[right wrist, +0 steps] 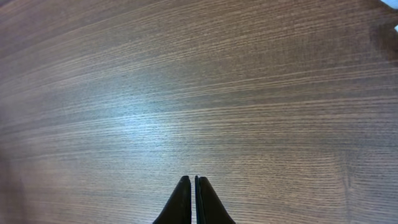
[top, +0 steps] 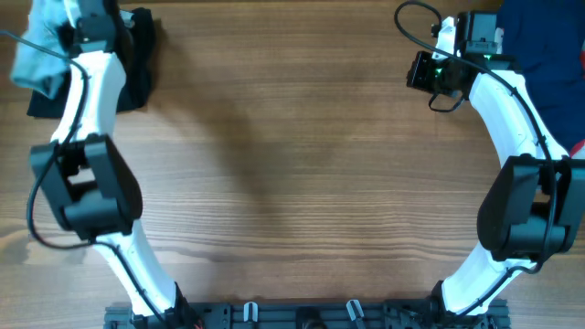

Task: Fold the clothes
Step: 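Lower the jeans onto the folded black garment and open the left gripper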

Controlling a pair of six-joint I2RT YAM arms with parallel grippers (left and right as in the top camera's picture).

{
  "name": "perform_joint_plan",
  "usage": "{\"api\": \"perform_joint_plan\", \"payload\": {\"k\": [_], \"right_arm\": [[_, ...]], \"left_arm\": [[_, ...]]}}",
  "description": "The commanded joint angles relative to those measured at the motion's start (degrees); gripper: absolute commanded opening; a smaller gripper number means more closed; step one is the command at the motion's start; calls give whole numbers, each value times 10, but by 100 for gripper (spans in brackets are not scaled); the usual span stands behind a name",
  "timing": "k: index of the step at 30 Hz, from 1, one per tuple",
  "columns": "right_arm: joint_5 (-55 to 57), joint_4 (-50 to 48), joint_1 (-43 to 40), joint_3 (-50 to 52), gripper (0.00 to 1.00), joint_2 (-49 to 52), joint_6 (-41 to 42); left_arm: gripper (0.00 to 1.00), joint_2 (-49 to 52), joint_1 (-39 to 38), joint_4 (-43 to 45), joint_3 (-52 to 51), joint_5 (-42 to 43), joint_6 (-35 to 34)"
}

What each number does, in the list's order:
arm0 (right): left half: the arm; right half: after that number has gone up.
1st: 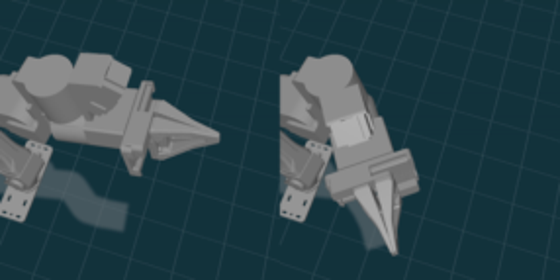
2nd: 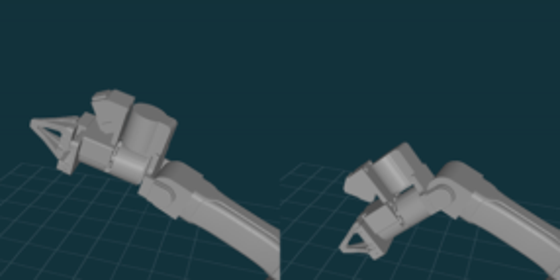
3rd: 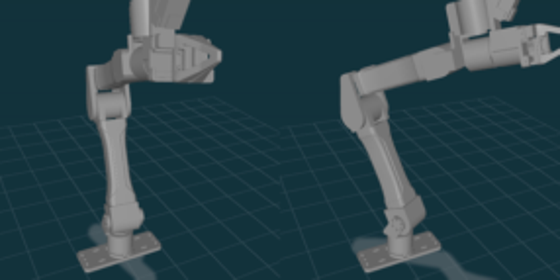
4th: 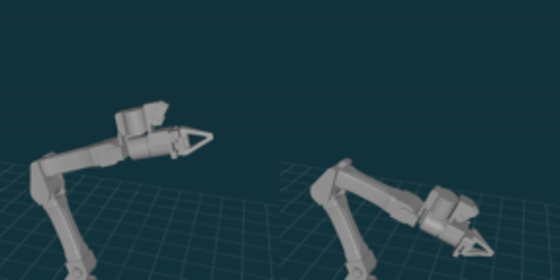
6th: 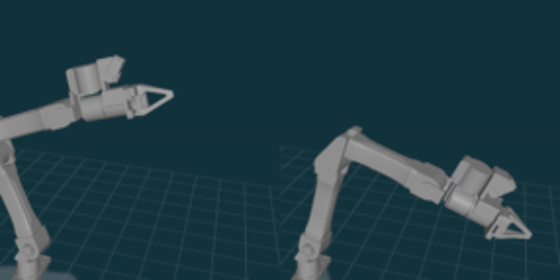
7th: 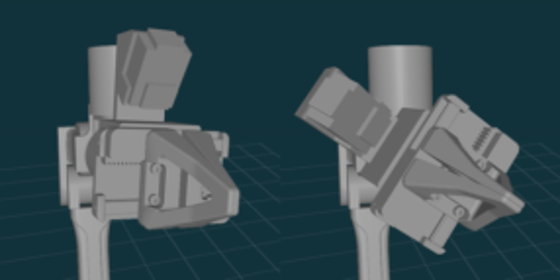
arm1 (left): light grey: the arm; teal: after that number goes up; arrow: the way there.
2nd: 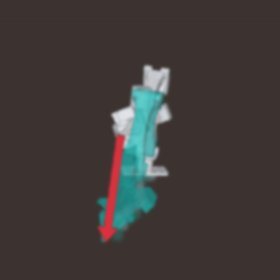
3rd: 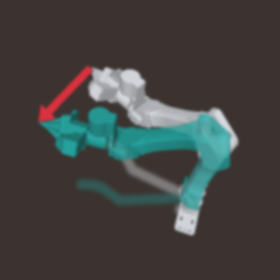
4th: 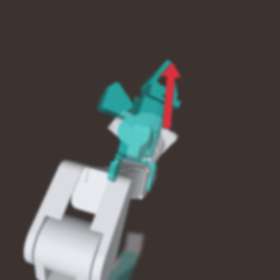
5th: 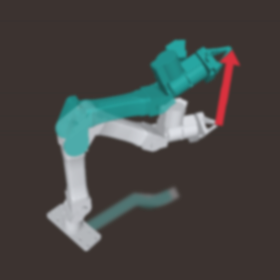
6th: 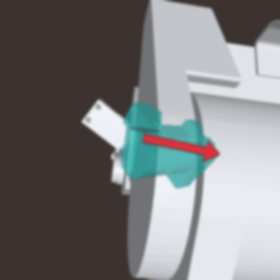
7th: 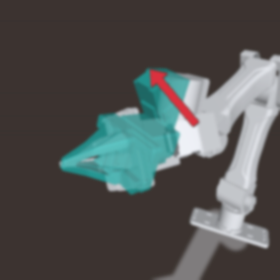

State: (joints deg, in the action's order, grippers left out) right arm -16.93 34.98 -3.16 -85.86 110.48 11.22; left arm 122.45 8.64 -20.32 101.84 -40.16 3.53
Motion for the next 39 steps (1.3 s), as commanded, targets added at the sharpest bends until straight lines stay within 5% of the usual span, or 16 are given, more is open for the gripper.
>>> {"api": "perform_joint_plan", "payload": {"k": [1, 2, 6, 8, 15, 19, 30, 39], "right_arm": [[-11, 2, 2, -4, 4, -1, -7], [-11, 2, 2, -4, 4, -1, -7], [-11, -6, 2, -4, 5, -1, -7], [-11, -8, 2, -4, 5, -1, -7], [-11, -8, 2, -4, 5, -1, -7], [-12, -8, 2, -4, 5, -1, -6], [-11, -6, 2, -4, 5, -1, -7], [-11, -2, 2, -4, 6, -1, -7]], "left_arm": [[9, 47, 2, -47, 10, 39, -38], [12, 59, 2, -71, 10, 72, -45], [60, 89, 0, -162, 10, 257, -45], [73, 94, -2, -181, 10, 320, -45], [83, 68, -22, -191, 10, 352, -16], [100, 16, -43, -175, 10, 335, 31], [100, -130, -58, -126, 10, 270, 64], [100, -76, 33, 15, 10, 294, 72]]}}
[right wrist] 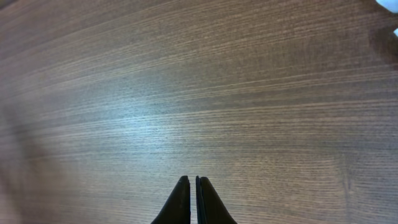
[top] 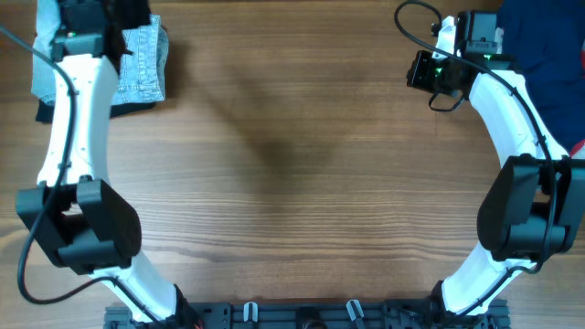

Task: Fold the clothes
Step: 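Lower the jeans onto the folded black garment and open the left gripper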

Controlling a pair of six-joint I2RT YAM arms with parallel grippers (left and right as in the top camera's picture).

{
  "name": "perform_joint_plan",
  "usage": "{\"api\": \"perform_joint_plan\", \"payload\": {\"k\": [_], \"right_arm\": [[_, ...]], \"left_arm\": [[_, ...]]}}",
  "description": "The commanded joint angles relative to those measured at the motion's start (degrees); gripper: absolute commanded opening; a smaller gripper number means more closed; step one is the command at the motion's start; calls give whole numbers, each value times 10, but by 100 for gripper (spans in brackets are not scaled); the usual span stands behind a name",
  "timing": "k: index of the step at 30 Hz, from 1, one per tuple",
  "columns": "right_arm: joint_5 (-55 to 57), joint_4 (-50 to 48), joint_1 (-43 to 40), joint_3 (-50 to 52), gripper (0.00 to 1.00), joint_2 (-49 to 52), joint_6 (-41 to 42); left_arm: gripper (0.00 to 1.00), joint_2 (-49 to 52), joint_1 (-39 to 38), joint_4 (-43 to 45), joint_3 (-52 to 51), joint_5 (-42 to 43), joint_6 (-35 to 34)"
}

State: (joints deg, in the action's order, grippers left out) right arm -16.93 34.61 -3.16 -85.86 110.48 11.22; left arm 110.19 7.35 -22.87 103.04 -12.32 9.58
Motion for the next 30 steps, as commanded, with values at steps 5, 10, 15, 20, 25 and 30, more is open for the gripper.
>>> {"api": "perform_joint_plan", "payload": {"k": [5, 10, 15, 20, 25, 30], "right_arm": [[-11, 2, 2, -4, 6, -1, -6], [-11, 3, 2, -4, 6, -1, -7], [-11, 15, 2, -4, 6, -1, -7], [-11, 22, 2, -4, 6, -1, -7], [-11, 22, 2, -4, 6, -1, -7], [-12, 23, 2, -4, 5, -1, -7]], "left_arm": [[100, 120, 99, 101, -2, 57, -31], [100, 240, 126, 174, -2, 105, -58], [100, 362, 127, 200, -2, 117, -58], [100, 436, 126, 192, -2, 122, -58], [100, 437, 126, 204, -2, 127, -54], [100, 357, 120, 240, -2, 144, -53]]}}
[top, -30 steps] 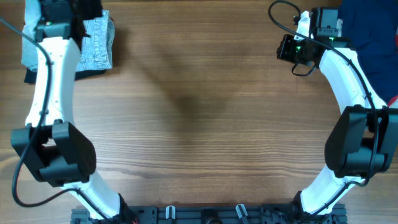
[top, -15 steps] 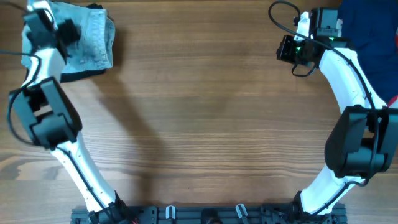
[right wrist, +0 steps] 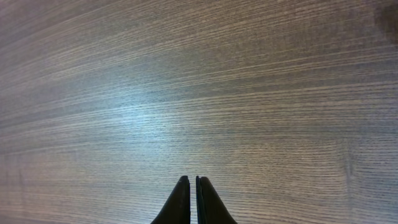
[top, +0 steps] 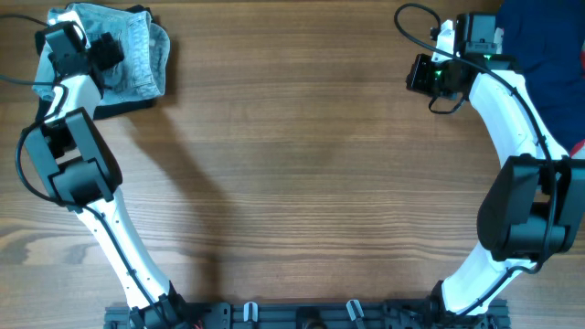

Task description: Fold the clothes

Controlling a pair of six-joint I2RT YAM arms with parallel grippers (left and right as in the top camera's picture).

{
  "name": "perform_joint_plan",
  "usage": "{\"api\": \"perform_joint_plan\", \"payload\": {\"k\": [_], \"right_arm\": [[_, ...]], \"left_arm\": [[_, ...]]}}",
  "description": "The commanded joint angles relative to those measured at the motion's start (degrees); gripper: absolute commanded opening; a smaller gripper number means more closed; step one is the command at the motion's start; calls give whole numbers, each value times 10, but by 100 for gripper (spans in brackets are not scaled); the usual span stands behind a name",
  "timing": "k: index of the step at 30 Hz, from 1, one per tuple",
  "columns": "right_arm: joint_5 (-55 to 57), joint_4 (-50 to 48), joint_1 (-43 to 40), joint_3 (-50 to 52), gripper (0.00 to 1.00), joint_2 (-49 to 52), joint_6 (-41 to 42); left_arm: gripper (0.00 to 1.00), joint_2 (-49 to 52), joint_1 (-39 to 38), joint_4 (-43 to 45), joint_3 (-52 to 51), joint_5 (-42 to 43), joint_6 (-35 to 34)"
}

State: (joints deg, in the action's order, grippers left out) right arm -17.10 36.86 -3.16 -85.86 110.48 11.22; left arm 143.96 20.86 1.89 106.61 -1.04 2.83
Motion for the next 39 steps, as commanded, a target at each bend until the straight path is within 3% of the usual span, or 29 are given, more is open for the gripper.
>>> {"api": "perform_joint_plan", "payload": {"k": [1, 5, 10, 14, 19, 24, 31, 39], "right_arm": [[-10, 1, 2, -4, 5, -1, -7], [-19, -9, 2, -4, 4, -1, -8], [-23, -27, 2, -4, 11, -12, -32], [-17, -43, 2, -4, 29, -60, -78], [23, -42, 2, -4, 63, -175, -84], [36, -17, 2, -4, 100, -306, -82], [36, 20, 2, -4, 100, -447, -80], [36, 44, 2, -4, 100, -505, -81]], "left_arm": [[100, 0, -17, -2, -37, 32, 14], [100, -111, -28, 2, -37, 32, 14], [100, -241, -47, -104, -37, 32, 14], [100, -331, -68, -229, -37, 32, 14], [100, -414, -93, -376, -37, 32, 14], [100, -438, -105, -455, -37, 31, 14], [100, -437, -105, -465, -37, 31, 14], [100, -437, -105, -465, -37, 31, 14]]}}
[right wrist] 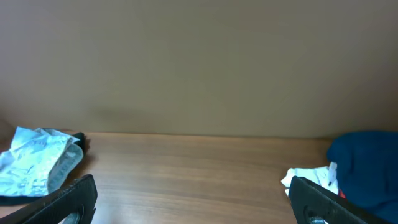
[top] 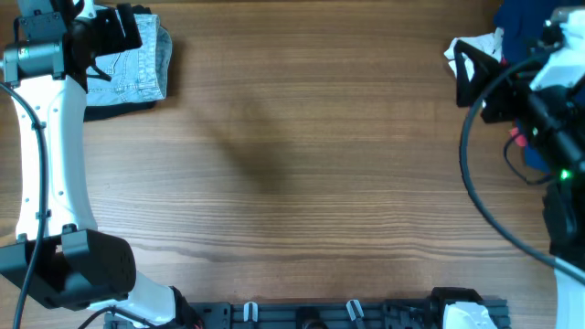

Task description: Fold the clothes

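Observation:
A folded denim garment [top: 139, 57] lies on a dark garment [top: 119, 106] at the table's back left; the right wrist view shows the denim [right wrist: 34, 167] too. My left gripper [top: 117, 27] hovers at the denim's back edge, its jaws hard to read. My right gripper [top: 480, 87] is raised high at the right. In its own view the right gripper [right wrist: 196, 211] is open wide, with one of its black fingers [right wrist: 71, 200] at each lower corner and nothing between them. It looks level across the table to the back wall.
A heap of blue clothes [top: 528, 18] with a white cloth [top: 473, 47] beside it sits at the back right corner; the blue clothes [right wrist: 367, 171] and white cloth [right wrist: 310, 178] also show in the right wrist view. A plain wall [right wrist: 199, 62] rises behind the wooden table [top: 302, 164].
My right arm has risen from low at the back right to high near the camera, and its gripper has gone from shut to wide open. My left gripper shifted rightward over the denim.
The left arm first stood over a dark garment and a light blue bundle at the back left. Then folded denim lay on the dark garment, with the left gripper staying close by. The right gripper held shut over bare table until now, when it is lifted and open.

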Controlling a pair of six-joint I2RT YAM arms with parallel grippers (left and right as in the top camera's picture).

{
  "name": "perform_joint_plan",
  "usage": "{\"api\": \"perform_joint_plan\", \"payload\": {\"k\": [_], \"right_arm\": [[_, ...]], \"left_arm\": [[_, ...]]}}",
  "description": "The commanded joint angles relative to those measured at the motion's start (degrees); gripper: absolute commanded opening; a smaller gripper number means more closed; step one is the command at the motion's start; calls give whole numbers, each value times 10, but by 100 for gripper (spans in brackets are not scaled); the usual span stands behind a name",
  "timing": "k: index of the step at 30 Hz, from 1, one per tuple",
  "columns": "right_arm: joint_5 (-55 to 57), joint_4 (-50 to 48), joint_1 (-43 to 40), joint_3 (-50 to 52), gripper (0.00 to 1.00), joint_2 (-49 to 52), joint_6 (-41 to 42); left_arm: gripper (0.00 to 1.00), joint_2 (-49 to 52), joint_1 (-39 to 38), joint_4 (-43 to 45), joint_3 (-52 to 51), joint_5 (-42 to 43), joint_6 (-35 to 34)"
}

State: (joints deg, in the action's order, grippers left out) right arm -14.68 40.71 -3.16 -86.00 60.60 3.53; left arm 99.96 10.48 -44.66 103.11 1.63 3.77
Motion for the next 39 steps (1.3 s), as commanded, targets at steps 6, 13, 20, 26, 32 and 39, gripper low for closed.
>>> {"api": "perform_joint_plan", "payload": {"k": [6, 13, 20, 26, 32, 39], "right_arm": [[12, 23, 2, -3, 100, 9, -4], [35, 43, 2, -2, 100, 46, -28], [35, -13, 2, 108, 100, -16, -97], [28, -177, 2, 336, 100, -163, -95], [15, -362, 2, 585, 100, -345, -94], [-4, -464, 2, 786, 100, -516, -94]], "left_arm": [[100, 3, -1, 0, -2, 5, 5], [100, 3, -1, 0, -2, 5, 4], [100, 3, -1, 0, -2, 5, 4], [100, 3, -1, 0, -2, 5, 4], [100, 3, -1, 0, -2, 5, 5], [100, 3, -1, 0, -2, 5, 5]]}}
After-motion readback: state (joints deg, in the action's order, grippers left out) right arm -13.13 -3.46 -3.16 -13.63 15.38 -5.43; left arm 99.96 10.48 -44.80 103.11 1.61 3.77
